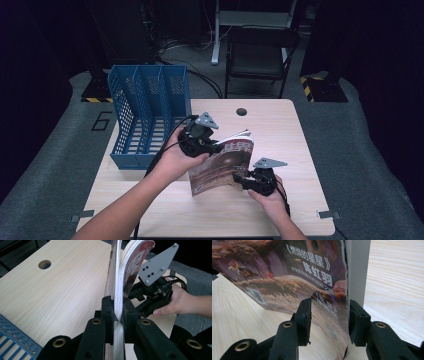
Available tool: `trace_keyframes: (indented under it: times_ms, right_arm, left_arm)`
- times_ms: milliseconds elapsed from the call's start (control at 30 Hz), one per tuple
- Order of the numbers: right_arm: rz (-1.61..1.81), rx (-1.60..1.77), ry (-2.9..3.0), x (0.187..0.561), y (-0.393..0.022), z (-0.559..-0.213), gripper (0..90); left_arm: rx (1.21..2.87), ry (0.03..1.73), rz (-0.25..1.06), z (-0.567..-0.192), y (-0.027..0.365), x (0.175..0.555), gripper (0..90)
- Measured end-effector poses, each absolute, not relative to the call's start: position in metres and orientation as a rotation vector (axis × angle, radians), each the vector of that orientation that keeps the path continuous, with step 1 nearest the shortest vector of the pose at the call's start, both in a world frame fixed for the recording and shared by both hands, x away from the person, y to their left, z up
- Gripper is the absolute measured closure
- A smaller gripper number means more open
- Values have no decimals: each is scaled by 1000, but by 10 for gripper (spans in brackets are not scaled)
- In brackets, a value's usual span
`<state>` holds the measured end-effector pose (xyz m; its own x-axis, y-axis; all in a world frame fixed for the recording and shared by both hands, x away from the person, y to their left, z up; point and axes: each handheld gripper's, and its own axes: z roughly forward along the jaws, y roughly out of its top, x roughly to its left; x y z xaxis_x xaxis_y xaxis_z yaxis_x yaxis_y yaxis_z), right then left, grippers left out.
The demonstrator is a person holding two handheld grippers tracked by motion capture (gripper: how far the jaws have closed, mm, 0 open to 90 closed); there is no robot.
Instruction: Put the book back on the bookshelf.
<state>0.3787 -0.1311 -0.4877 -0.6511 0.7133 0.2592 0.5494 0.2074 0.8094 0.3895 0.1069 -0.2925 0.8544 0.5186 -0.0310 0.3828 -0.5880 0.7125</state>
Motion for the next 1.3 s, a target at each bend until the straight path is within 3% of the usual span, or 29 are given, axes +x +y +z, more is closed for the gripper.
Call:
trace_keyframes:
  times_ms: [1300]
  right_arm:
    - [1435,1217,2295,379,-131,-488,578]
  left_arm:
    - [2335,654,243,-295,99,395,836]
